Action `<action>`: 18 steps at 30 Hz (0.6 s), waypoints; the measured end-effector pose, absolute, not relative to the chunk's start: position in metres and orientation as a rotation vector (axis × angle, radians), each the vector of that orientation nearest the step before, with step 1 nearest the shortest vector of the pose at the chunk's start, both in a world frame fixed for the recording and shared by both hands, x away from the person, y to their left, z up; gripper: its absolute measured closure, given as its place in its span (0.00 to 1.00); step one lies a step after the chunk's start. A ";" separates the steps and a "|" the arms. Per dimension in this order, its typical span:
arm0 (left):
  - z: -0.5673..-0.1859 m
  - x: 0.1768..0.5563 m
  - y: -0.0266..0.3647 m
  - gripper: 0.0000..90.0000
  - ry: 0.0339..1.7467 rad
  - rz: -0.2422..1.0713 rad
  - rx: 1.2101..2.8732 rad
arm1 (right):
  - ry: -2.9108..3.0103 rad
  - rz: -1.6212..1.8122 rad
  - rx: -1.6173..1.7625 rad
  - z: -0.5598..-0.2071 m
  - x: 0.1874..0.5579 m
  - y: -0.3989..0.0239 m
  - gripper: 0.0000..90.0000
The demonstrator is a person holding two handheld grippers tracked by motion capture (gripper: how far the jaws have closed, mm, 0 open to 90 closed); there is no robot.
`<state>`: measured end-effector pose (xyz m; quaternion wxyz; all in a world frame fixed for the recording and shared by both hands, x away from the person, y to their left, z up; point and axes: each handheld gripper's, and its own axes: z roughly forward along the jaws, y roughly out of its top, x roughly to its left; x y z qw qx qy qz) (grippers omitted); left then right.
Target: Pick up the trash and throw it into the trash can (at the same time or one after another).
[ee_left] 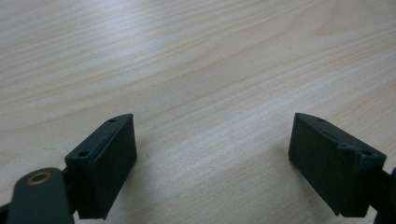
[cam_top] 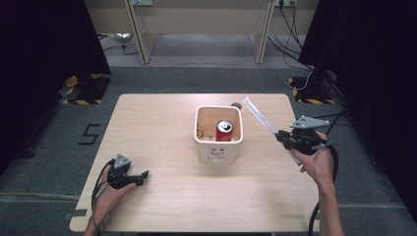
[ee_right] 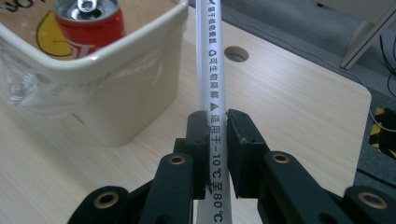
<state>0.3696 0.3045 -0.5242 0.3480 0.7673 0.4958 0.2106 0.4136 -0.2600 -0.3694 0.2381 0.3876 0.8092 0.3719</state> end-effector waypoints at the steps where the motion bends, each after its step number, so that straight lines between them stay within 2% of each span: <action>1: -0.524 0.370 0.305 0.16 1.285 0.546 1.989 | 2.221 1.021 1.047 -0.367 0.413 -0.258 0.88; 18: -0.524 0.370 0.305 0.16 1.286 0.546 1.989 | 2.354 0.949 0.906 -0.352 0.414 -0.223 0.88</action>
